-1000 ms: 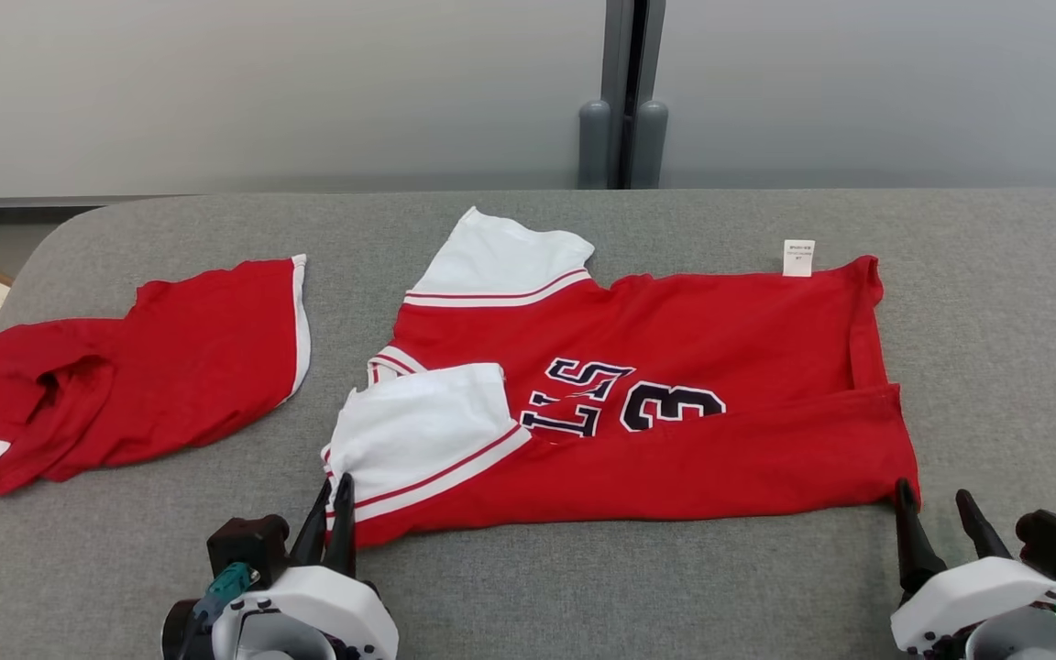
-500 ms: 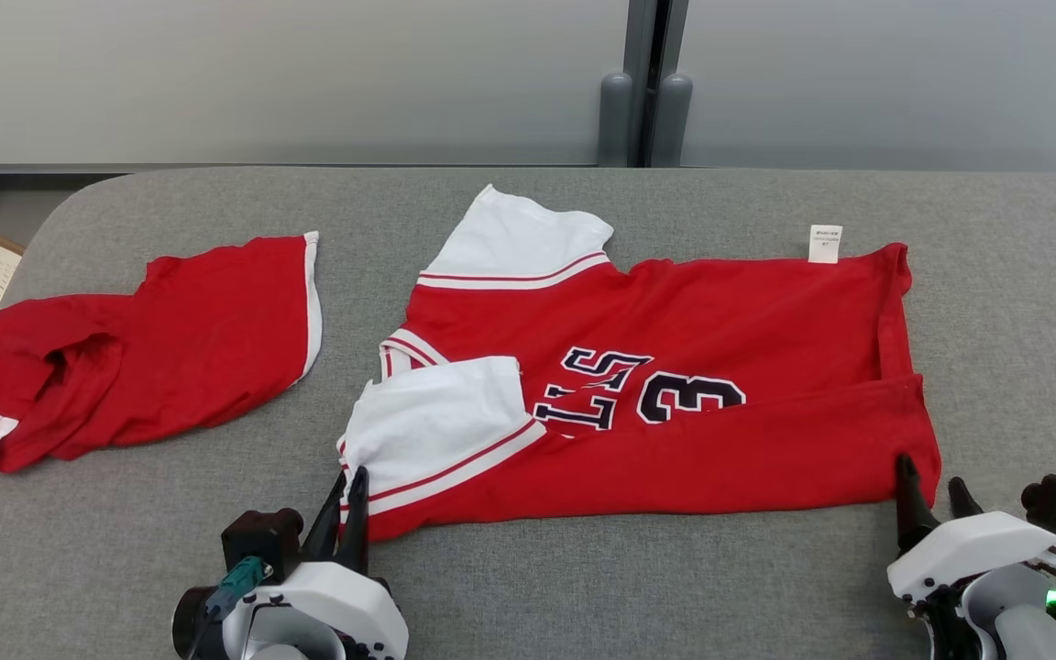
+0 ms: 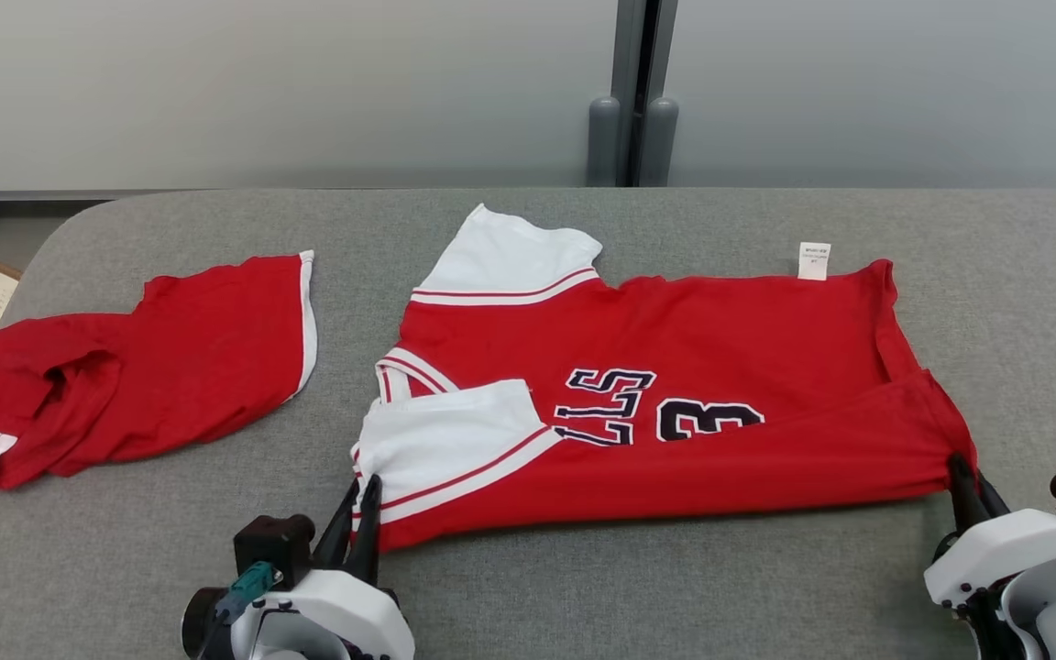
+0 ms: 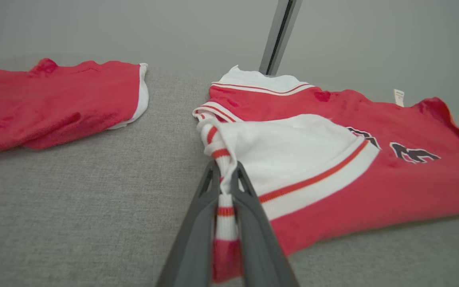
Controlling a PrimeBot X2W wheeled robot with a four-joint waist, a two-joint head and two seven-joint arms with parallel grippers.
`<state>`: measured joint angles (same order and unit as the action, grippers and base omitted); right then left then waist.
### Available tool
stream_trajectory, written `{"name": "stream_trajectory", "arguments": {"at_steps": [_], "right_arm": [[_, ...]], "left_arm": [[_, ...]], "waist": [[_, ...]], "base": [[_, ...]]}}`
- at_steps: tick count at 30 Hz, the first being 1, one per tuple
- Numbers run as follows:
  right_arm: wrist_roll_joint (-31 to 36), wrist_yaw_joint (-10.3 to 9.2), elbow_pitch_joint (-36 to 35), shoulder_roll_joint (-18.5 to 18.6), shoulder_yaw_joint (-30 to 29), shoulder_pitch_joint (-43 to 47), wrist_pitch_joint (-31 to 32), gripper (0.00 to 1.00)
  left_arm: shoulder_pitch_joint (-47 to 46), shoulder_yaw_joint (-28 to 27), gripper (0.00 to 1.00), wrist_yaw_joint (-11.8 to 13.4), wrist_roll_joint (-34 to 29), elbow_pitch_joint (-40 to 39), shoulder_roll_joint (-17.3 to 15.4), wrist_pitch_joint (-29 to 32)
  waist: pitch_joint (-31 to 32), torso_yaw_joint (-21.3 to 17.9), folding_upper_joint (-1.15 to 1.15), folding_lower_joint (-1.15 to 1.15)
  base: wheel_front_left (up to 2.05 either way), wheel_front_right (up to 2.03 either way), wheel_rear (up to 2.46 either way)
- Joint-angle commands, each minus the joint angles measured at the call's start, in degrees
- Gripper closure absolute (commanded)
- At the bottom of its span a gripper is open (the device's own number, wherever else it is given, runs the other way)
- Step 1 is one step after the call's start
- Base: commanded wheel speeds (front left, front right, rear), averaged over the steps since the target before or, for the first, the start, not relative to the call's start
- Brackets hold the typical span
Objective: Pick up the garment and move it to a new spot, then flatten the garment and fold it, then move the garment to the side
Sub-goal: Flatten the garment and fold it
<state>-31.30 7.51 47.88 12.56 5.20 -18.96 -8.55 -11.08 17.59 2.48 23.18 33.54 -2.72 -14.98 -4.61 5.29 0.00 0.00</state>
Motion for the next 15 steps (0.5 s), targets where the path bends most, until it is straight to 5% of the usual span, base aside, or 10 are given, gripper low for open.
{"name": "stream_trajectory", "arguments": {"at_steps": [1, 15], "right_arm": [[-0.5, -0.04, -0.5, 1.4, 0.2, 0.9, 0.2, 1.0], [-7.6, -0.08, -11.6, 7.4, 0.7, 11.3, 12.4, 1.0]], "left_arm": [[-0.1, 0.5, 1.0, -1.1, -0.7, 0.1, -0.3, -0.3], [3.4, 4.2, 1.0, -5.7, 0.5, -2.9, -3.7, 6.0]], "waist": [[0.5, -0.4, 0.0, 0.0], [2.1, -1.6, 0.0, 0.0]], "base": [[0.0, 0.0, 0.0], [0.0, 0.0, 0.0]]}}
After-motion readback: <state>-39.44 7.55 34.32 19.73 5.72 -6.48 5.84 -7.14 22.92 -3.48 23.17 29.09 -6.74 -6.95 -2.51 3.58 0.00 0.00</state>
